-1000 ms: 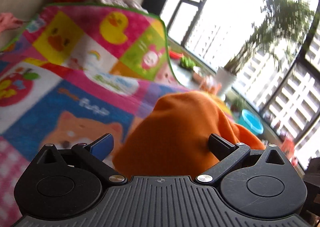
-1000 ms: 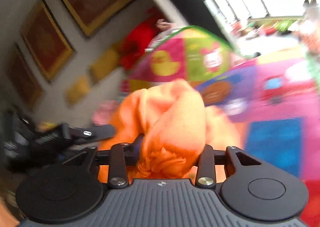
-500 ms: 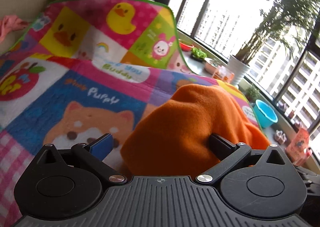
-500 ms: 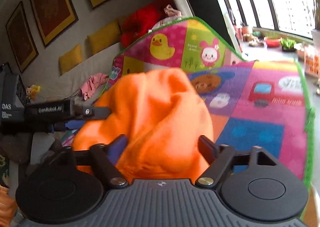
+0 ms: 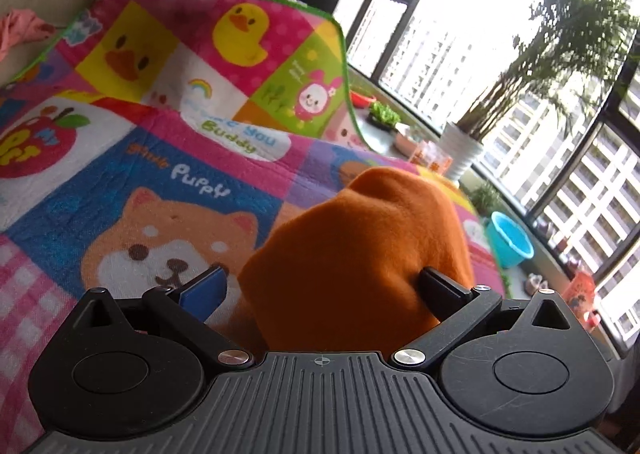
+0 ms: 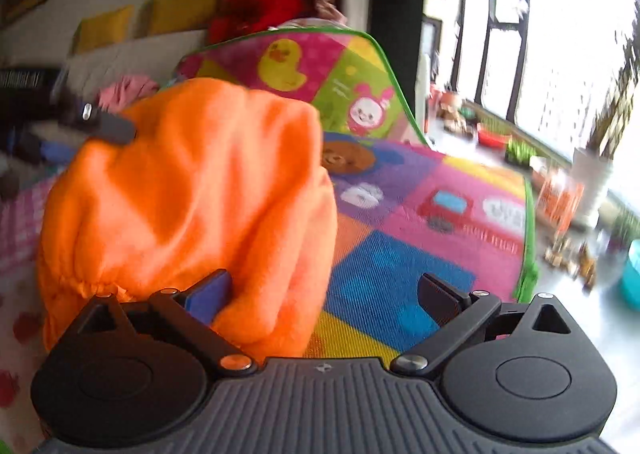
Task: Fold clothes
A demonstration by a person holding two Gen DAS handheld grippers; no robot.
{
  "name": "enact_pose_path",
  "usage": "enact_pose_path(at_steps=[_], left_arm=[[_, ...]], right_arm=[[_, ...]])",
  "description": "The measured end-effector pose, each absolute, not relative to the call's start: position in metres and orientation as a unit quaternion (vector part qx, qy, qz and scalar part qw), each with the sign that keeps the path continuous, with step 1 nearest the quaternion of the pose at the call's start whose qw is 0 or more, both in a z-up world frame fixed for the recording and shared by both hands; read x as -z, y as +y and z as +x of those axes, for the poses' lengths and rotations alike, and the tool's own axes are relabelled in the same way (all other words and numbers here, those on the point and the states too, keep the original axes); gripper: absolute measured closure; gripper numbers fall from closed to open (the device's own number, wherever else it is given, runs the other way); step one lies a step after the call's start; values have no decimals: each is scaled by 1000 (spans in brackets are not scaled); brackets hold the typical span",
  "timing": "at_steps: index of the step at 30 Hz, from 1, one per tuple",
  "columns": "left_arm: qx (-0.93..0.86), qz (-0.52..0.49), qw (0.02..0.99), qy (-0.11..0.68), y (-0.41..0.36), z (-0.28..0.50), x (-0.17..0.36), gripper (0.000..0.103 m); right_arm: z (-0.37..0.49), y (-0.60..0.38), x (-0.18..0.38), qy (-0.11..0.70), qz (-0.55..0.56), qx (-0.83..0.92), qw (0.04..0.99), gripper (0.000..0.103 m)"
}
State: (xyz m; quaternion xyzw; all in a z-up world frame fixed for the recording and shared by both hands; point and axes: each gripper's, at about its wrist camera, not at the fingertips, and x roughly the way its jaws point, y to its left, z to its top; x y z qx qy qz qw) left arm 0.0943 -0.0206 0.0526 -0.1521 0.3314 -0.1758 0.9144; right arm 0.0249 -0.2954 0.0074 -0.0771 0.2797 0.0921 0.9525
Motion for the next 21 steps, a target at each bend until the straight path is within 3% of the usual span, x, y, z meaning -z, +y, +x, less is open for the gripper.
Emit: enact_pose_path(at_steps=[7,13,18,21], left_arm=[[155,-159,912,345,-18,90,-38,0],[153,-140,916,343,-28,94,-31,0],[156,-114,919,344,-43,97,-29,0],[157,-101,920,345,-47,100,-31,0]], right_arm=[[20,-307,-22,291,-53,-128,947,1],[43,-327,-76,230,19,-149,962,0],[95,-298,-95,197,-20,-140,970,0],[134,-269,-72,240,-113,-114,957,0]])
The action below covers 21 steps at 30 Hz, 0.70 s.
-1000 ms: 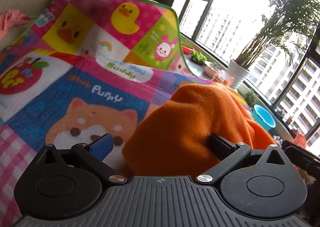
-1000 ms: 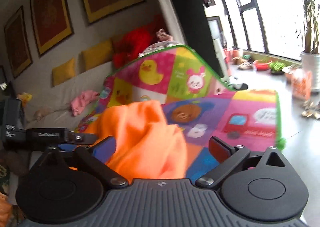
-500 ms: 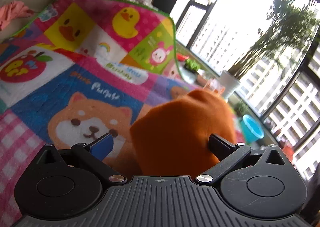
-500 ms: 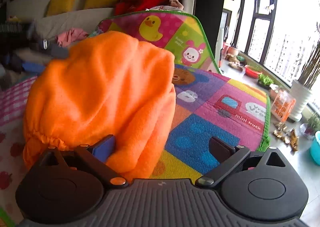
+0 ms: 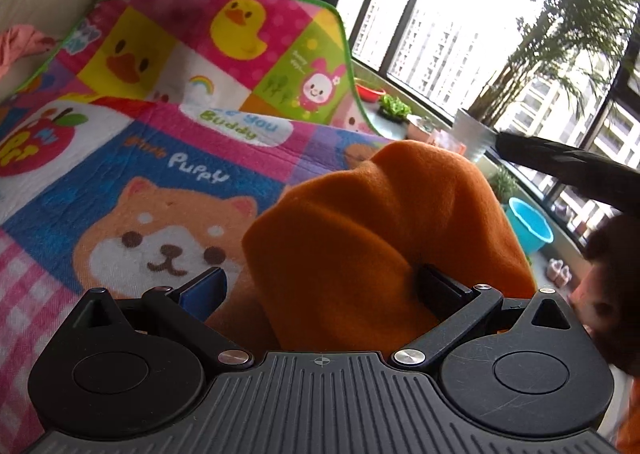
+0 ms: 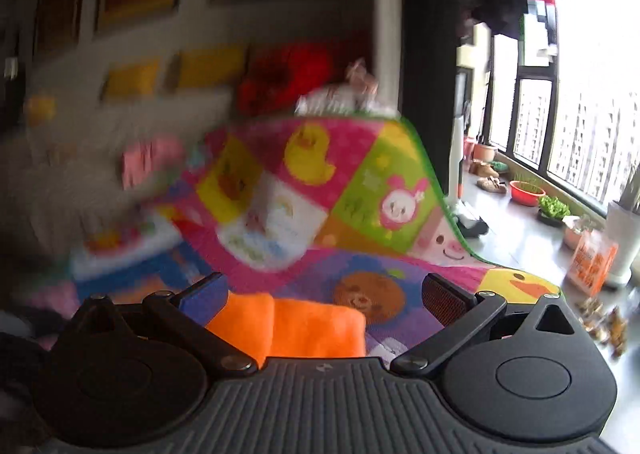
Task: Fold clothes
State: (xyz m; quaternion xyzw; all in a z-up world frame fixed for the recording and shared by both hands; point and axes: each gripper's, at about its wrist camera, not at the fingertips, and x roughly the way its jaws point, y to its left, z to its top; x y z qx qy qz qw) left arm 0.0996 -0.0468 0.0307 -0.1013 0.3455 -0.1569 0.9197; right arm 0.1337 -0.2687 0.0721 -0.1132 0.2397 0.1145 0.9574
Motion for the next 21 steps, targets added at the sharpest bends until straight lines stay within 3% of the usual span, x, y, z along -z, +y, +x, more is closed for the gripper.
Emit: enact_pose_path(at_steps=[3,7,14,21], left_arm=[[157,-118,918,343,-37,97,-37,0],[175,-144,911,343,-28,87,-44,0],[176,-141,905,361,-32,87,-30,0],[156,-139,911,356,-29,95,-25,0]], right_arm=[[157,-261,-29,280,-202,-60,936,0],[159,-297,-18,317,-100,-57,941,0],[91,-321,-27,297,-121,-66,945,0],[55,-310,8,343,-97,-78,931,0]])
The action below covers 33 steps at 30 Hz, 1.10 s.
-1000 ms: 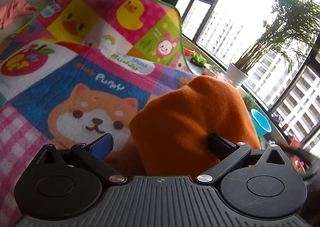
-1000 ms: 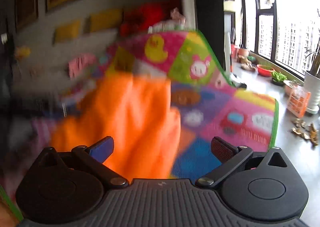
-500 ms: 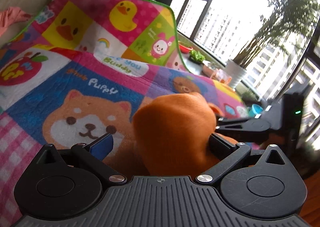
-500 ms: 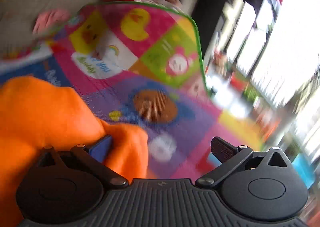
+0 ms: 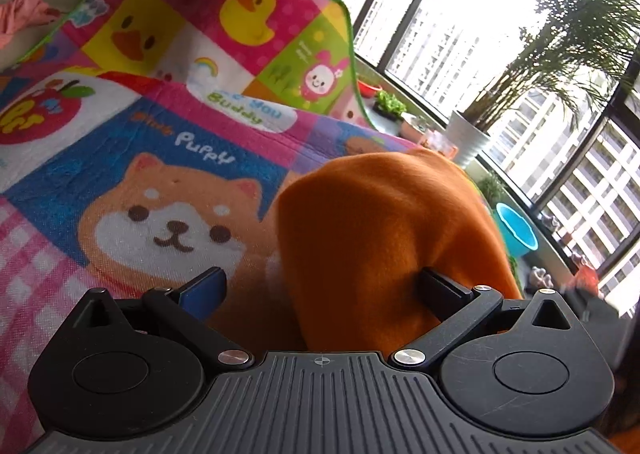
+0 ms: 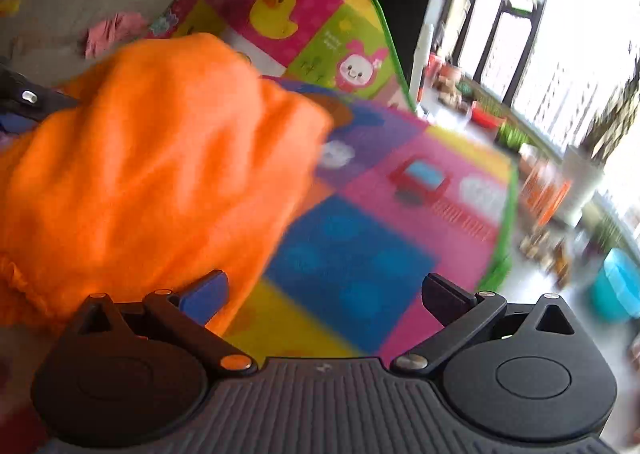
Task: Fold clothes
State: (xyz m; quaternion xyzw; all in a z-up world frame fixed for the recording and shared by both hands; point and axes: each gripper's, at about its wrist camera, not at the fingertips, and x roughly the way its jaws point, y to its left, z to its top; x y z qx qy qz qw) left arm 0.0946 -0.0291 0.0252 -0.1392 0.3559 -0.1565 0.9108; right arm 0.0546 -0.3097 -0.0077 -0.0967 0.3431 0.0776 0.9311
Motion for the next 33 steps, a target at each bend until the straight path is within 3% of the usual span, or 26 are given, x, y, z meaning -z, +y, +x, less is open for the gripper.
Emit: enact_pose_path(at_steps=[15,18,25,29,33], left_arm=[[161,-129,919,336,-30,90,-43,0],[154,-119,916,352,-35,94,-33,0],[157,-109,913,361,-45,96,-23,0],[158,-97,914,360,-53,94,-23,0],[156,-94,915,360,-50,92,-26,0]], right_arm=[[53,-309,9,351,-76,-89,929,0],[51,-321,5,349,-37,-96,931,0],[61,-344,-48,260,104,-140,950,0],[100,-315,-71,237,41,-124,963,0],[136,-290,-46,278,-54,-70,957,0]])
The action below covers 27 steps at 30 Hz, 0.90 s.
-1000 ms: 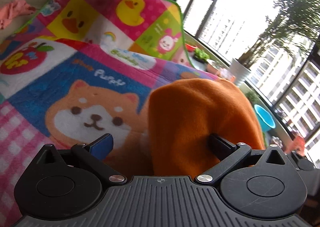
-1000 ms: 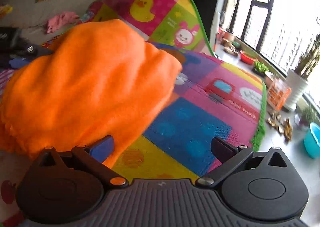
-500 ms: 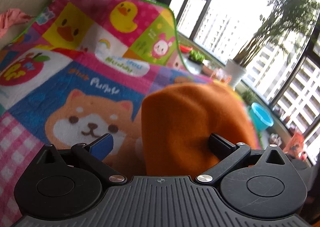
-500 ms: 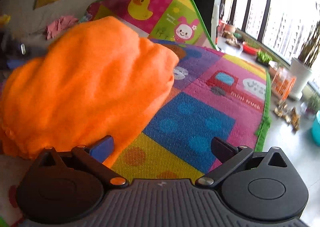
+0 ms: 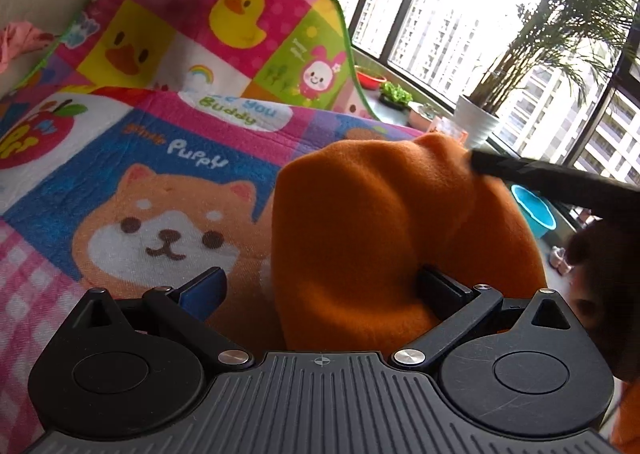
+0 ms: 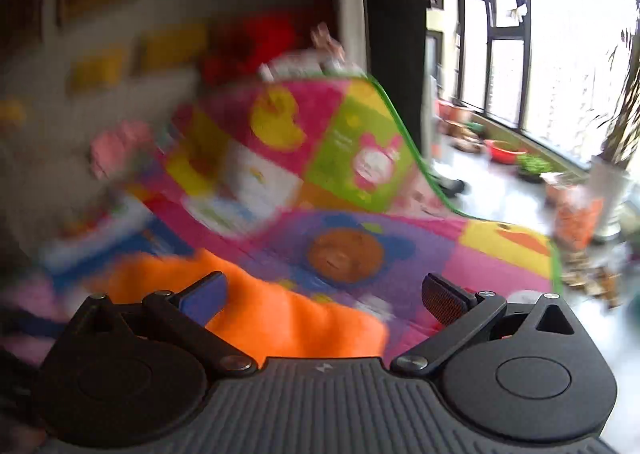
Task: Fold clothes
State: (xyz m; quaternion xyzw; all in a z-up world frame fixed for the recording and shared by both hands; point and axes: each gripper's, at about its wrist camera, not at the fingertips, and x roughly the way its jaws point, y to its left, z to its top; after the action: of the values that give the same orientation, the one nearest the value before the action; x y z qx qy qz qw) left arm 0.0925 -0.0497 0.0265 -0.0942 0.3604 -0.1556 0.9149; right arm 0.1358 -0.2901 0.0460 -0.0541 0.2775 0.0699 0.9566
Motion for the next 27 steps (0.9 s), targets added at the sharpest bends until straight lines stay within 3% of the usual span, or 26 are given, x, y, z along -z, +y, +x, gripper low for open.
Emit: enact_pose_path(at_steps=[4,10,21,27], left_arm=[[166,-101,911,364,-45,91,-25,0],[175,-117,907,366,-41,88,-23,0],[179,-199,884,385,-11,93,-18,0],[168,-190,893,371,-2,87,-28,0]], right_arm=[[132,-306,-15,300,-44,-61,951,0],[96,-348,-34,310,60,-89,945,0],[96,-330,1,358,357,-291,812,0],[108,-314,0,357,357,-312,805,0]])
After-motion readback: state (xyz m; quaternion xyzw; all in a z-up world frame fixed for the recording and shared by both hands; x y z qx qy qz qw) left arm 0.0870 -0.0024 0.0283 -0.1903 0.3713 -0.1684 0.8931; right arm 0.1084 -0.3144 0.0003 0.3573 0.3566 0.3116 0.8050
